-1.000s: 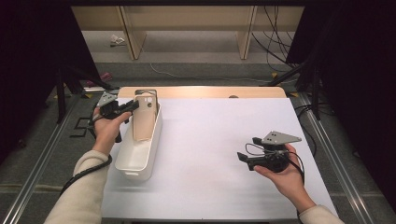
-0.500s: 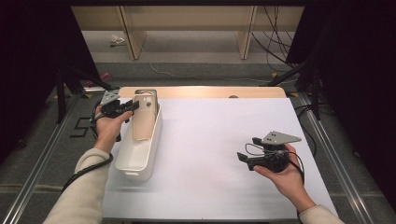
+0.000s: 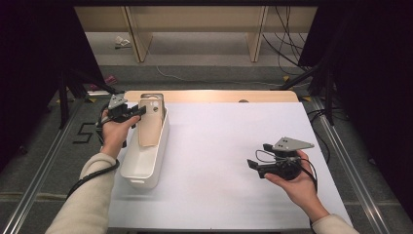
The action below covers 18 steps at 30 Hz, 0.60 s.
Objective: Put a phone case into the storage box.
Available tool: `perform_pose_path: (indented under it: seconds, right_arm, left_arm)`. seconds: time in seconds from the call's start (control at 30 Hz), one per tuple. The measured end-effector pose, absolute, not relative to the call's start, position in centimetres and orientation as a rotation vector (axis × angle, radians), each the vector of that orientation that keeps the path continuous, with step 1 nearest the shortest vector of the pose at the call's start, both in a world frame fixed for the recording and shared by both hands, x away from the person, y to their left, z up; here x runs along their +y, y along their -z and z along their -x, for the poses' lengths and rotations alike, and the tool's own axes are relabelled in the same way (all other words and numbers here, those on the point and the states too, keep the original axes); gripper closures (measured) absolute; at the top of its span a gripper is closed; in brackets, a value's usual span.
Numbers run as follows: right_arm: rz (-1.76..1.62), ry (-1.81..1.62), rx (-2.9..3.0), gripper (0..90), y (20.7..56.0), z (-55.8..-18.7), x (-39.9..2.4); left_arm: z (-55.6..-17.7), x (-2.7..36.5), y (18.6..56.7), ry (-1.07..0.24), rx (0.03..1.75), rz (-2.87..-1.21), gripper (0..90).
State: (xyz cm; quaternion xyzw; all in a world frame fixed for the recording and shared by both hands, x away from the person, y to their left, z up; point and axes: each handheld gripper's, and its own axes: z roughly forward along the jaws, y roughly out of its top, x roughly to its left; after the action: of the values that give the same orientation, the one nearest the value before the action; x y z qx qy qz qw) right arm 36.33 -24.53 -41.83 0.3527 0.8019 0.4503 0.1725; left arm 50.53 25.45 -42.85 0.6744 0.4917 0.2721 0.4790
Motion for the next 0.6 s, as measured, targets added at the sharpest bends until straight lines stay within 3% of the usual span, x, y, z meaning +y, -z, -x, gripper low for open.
perform_pose_path:
  seconds: [0.2,0.43,0.6]
  right_arm:
    - [-1.0,-1.279,2.275,17.2,41.8,-36.3,-24.5]
    - [-0.998,-1.278,2.276,17.2,41.8,-36.3,-24.5]
    - [-0.999,-1.277,2.277,17.3,41.8,-36.3,-24.5]
  left_arm:
    - [-50.7,25.4,42.8,-0.701,1.214,-1.685,66.0]
    - [-50.2,25.6,41.7,-0.779,1.227,-1.704,50.7]
    - [-49.5,25.9,40.6,-0.826,1.214,-1.695,48.2]
